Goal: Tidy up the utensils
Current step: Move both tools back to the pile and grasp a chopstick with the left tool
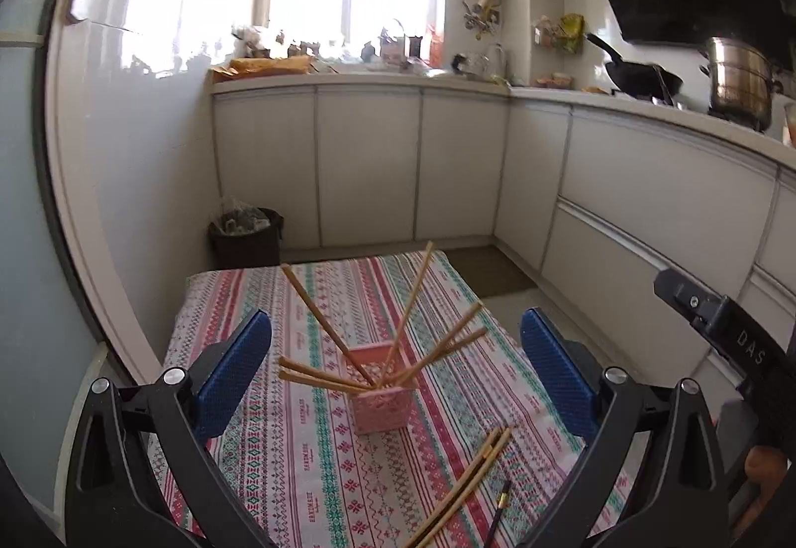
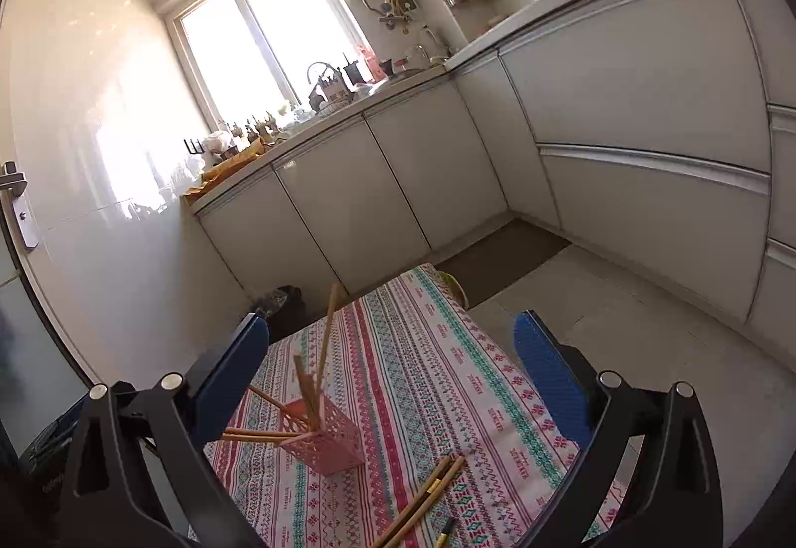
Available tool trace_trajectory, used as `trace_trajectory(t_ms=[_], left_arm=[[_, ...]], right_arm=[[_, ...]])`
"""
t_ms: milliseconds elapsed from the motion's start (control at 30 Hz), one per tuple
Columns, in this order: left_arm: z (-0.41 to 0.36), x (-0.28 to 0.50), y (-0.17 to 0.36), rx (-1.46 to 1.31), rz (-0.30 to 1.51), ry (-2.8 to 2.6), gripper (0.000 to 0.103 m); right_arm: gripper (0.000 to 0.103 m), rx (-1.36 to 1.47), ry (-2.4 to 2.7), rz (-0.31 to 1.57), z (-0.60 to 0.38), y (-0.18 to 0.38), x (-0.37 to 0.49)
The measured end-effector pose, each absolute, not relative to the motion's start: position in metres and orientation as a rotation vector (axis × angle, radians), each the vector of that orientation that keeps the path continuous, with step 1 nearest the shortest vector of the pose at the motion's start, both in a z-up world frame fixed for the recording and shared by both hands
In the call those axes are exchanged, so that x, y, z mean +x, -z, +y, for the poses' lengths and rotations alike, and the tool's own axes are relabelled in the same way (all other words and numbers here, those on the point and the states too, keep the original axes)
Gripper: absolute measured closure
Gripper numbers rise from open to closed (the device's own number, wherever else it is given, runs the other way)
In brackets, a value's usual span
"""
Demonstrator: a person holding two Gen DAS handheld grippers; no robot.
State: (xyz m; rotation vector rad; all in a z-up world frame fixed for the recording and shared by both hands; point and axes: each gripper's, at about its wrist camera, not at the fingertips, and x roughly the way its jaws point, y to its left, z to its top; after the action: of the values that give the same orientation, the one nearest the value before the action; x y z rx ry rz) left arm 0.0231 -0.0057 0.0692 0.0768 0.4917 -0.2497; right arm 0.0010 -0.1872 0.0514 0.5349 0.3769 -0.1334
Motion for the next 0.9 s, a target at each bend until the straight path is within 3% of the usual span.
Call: trace_trajectory(t_ms=[200,300,333,400,500,633,900], left_arm=[[-0.064,0.037,0.005,0.377,0.812,0.564,0.010],[-0.095,0.042,0.052,0.550,0.935,0.639,0.026],[-0.102,0.046,0.065,0.591,0.971,0.647,0.037],[-0.117,0.056,0.089,0.657,1.025,0.648,0.043],[-0.135,0.072,0.116,0.723,1.074,0.635,0.060],[-0.164,0.086,0.143,0.809,1.123,0.628,0.093],[-0.178,0.133,0.174,0.825,1.281,0.548,0.096]], right_arm=[[0.007,0.709,0.182,0.540,-0.240,-0.009,0.000],[0.007,0.742,0.201,0.572,-0.254,0.001,0.005],[0.007,0.751,0.206,0.581,-0.257,0.004,0.007],[0.007,0.786,0.195,0.611,-0.265,0.012,0.012],[0.007,0.880,0.181,0.665,-0.278,0.028,0.019],[0.007,0.930,0.177,0.689,-0.286,0.038,0.023],[0.007,0.979,0.154,0.714,-0.297,0.046,0.025]])
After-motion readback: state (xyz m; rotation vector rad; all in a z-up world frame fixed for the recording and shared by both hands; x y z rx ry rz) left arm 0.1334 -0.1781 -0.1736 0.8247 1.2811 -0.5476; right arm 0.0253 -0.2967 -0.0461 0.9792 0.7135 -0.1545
